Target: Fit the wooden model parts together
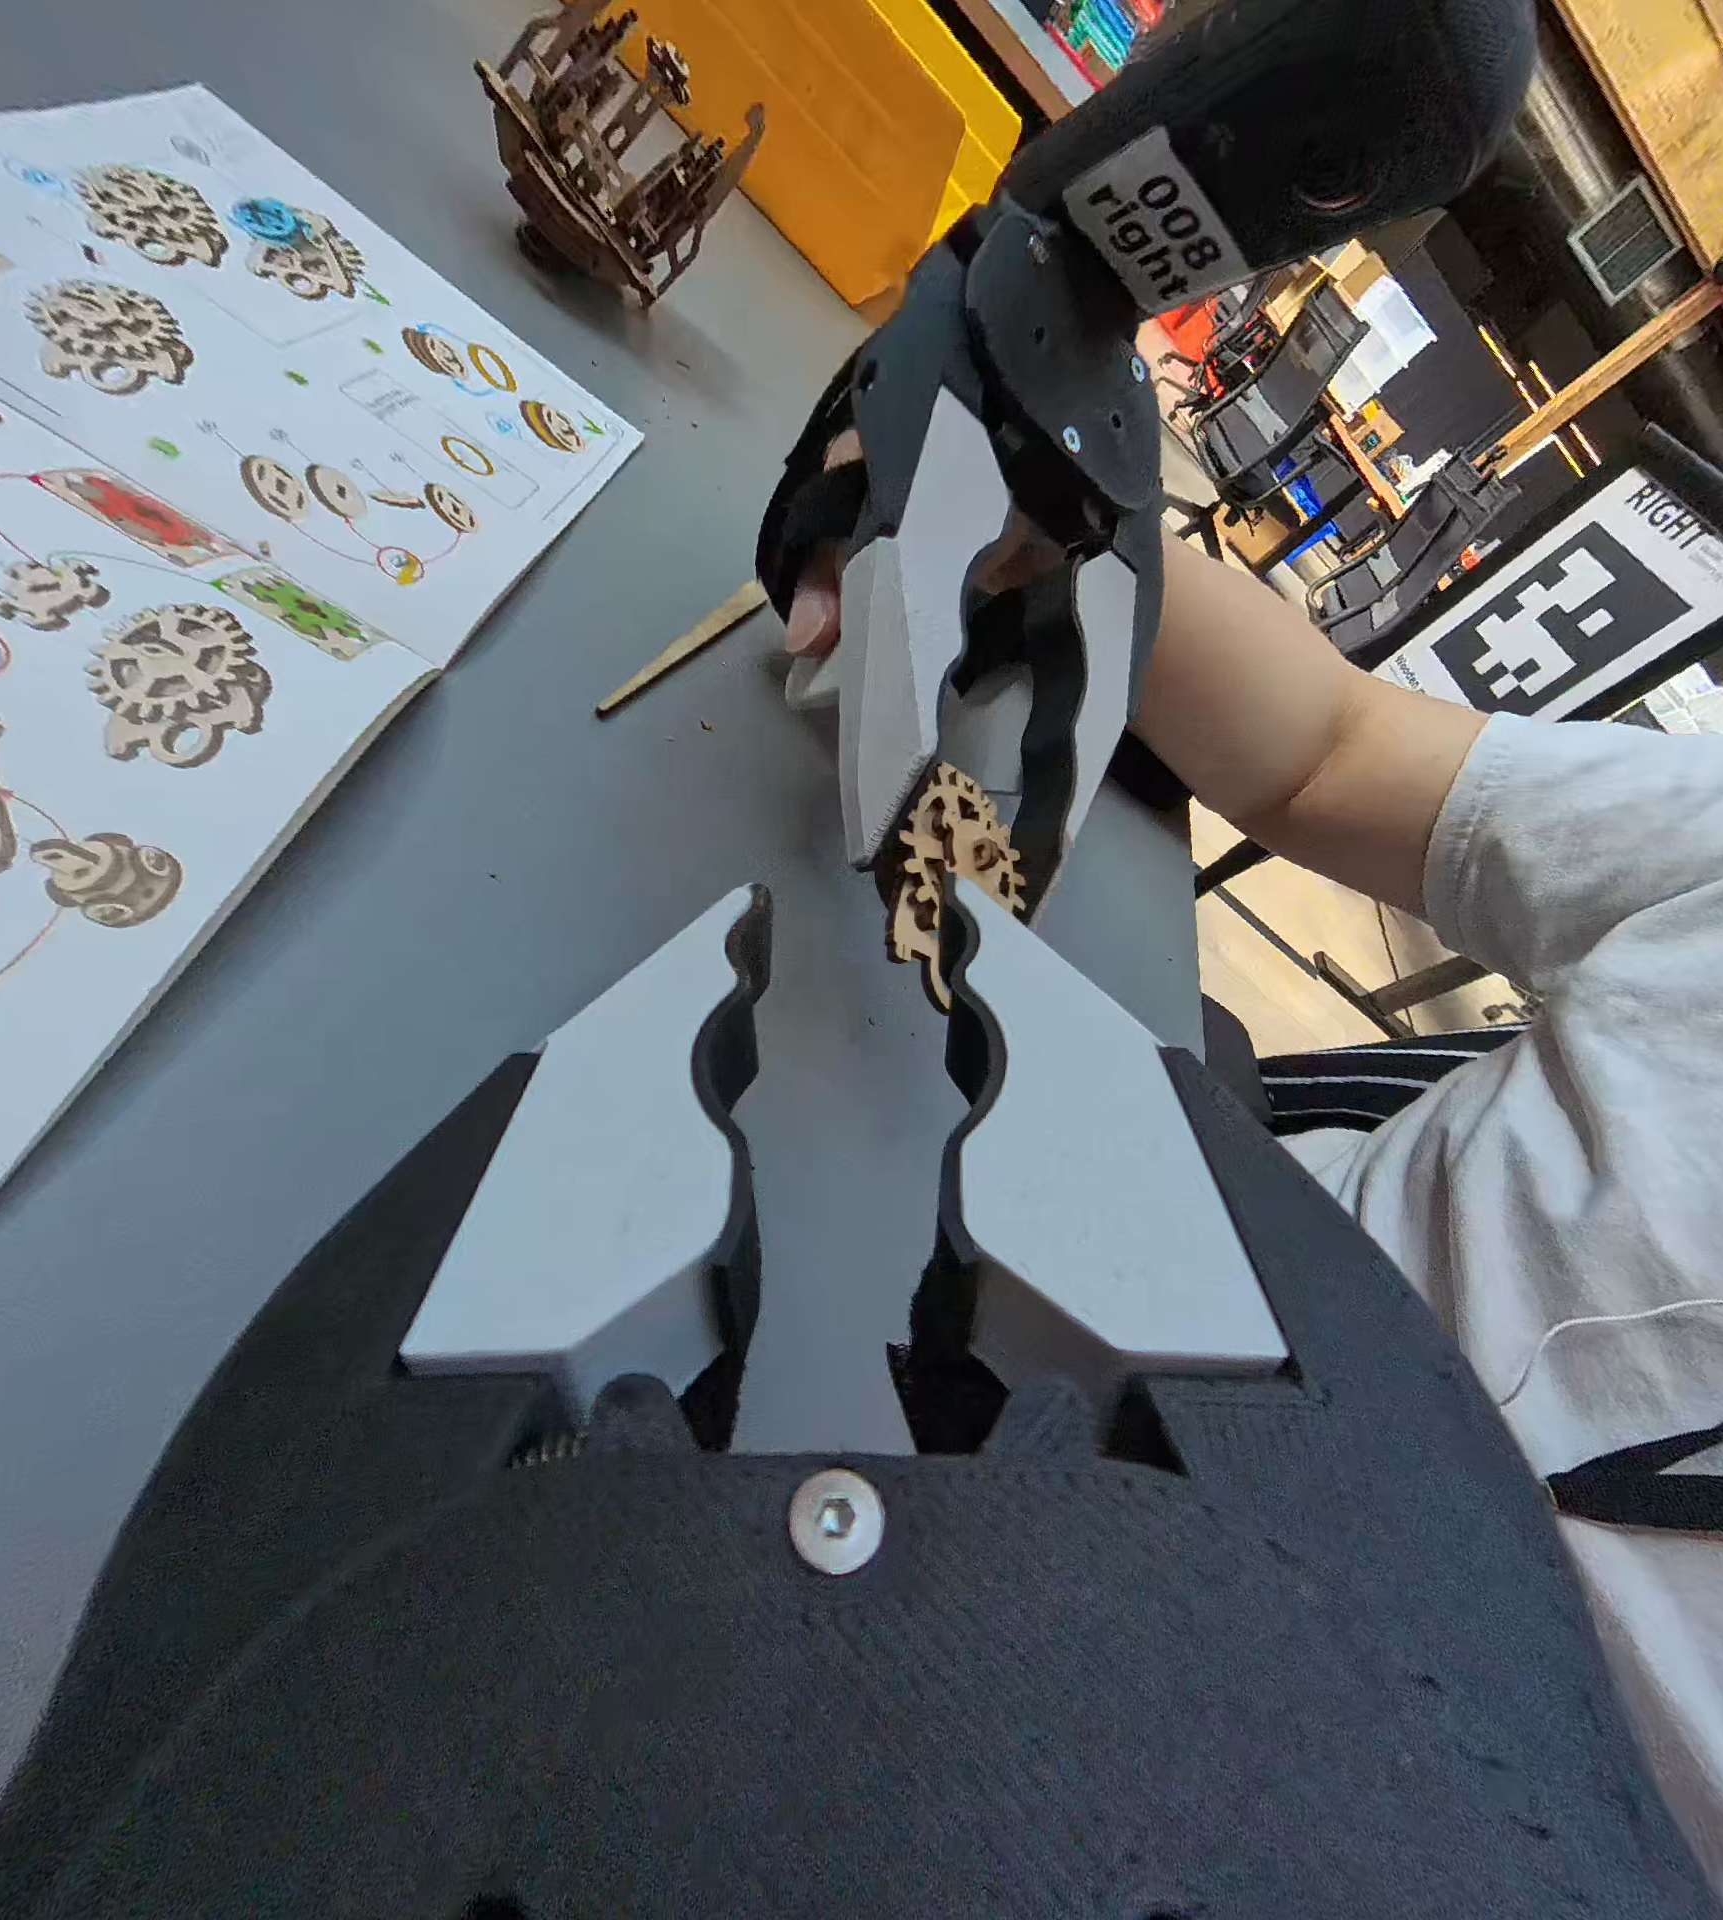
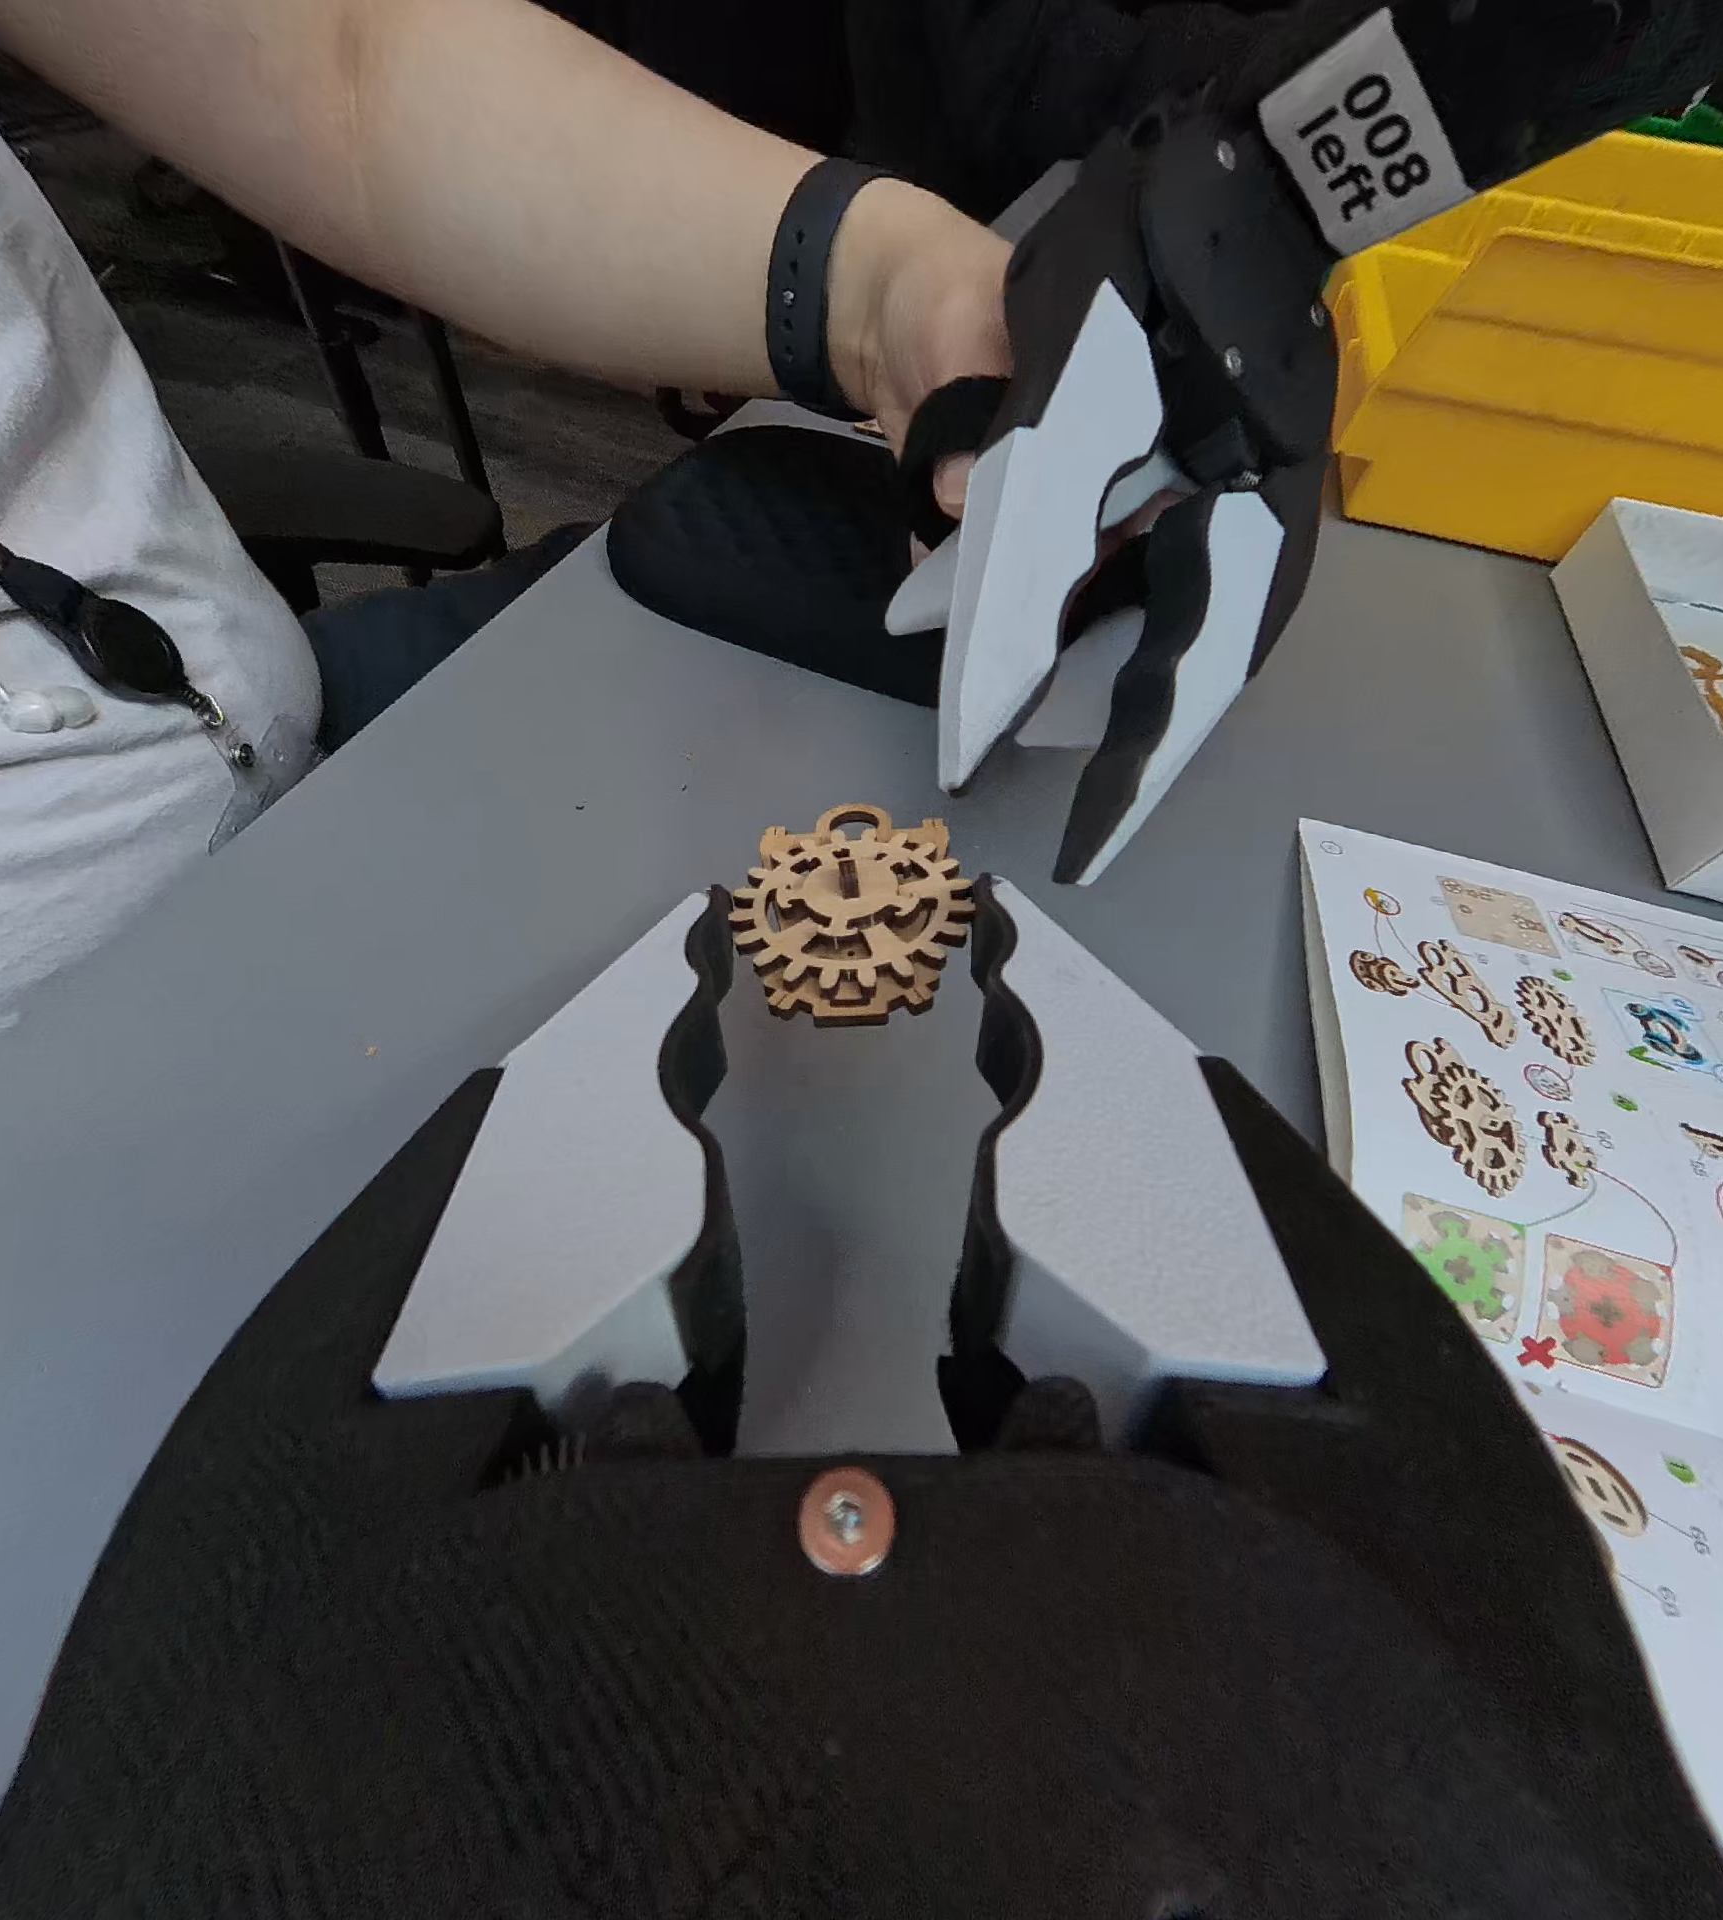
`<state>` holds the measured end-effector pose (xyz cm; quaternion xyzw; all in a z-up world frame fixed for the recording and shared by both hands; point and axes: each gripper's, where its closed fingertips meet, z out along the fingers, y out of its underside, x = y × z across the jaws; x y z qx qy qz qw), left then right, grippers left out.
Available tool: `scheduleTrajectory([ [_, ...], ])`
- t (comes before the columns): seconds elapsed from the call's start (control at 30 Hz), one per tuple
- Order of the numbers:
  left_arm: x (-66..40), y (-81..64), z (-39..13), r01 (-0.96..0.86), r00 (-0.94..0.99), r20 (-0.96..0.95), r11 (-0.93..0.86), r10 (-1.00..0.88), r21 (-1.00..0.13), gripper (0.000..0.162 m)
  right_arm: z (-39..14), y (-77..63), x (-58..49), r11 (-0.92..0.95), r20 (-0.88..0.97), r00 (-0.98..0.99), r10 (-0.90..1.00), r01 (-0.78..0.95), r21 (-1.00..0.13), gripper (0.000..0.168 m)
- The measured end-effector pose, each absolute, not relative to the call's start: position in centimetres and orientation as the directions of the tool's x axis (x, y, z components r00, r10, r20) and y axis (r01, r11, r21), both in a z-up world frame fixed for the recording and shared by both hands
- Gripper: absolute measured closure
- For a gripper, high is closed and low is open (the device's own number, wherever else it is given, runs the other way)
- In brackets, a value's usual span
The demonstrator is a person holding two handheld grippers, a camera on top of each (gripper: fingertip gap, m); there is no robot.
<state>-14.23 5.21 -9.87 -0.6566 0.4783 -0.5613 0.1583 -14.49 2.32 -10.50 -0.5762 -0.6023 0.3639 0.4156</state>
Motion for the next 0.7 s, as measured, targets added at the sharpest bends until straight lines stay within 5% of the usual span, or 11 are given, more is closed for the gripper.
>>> scheduleTrajectory([
  [0.4,-13.4,2.1,-8.3,-0.578,-0.338,0.823,-0.59,-0.456,-0.564,0.151,-9.6,1.2,-13.4,0.185,0.213,0.045,0.976,0.349,-0.919,0.123],
  [0.7,-12.6,1.3,-9.8,-0.629,-0.273,0.823,-0.555,-0.498,-0.545,0.16,-10.4,1.4,-12.5,0.148,0.18,0.063,0.982,0.341,-0.928,0.123],
])
